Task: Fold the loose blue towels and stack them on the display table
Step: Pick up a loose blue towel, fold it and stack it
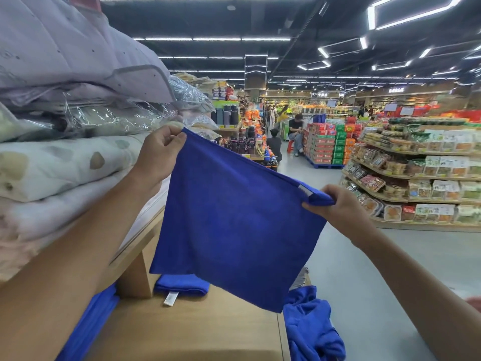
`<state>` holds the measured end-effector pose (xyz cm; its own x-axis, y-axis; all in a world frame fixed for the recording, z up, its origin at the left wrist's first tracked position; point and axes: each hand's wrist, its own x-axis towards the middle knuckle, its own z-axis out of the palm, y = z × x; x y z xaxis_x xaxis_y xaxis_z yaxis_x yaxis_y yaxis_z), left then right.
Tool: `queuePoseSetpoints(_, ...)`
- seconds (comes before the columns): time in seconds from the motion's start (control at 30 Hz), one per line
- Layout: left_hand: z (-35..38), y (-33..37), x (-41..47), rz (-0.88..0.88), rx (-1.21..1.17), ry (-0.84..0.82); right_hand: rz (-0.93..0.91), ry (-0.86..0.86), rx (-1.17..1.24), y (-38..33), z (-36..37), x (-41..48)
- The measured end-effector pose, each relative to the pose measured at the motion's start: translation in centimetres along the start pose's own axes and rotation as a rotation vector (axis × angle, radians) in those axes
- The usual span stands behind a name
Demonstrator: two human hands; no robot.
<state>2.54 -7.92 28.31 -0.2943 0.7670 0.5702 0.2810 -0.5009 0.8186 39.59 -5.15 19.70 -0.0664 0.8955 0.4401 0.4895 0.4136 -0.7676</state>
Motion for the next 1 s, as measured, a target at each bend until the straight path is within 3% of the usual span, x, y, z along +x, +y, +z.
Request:
queuePoseSetpoints(0.1, -0.1, -0.1, 0.0, -0.015, -0.039, 0.029, 0.063, 0.036, 0.319, 0.4, 0.3, 0.0)
queuePoseSetpoints(0.23, -0.7, -0.3, 0.2, -0.027, -0.078, 0.073, 0.105, -0.142, 0.864, 1.4, -0.1, -0.2)
queuePoseSetpoints(0.33, -0.7, -0.4, 0.1, -0.036, -0.103, 0.079, 0.083, -0.161, 0.834, 1.6, 0.1, -0.3)
queuePoseSetpoints(0.47, -0.4, -0.7, -0.4, -0.042, -0.133, 0.053, 0.069, -0.038, 0.591, 1.3, 0.6, -0.5)
queuePoseSetpoints(0.67, -0.6, -1.3, -1.5, -0.066, -0.127, 0.060, 0.123, 0.062, 0.449, 0.2, 1.0, -1.3)
queuePoseSetpoints(1.0, -1.1, -1.8, -2.4, -0.100, -0.129, 0.075, 0.158, -0.230, 0.972, 1.7, 1.2, -1.0)
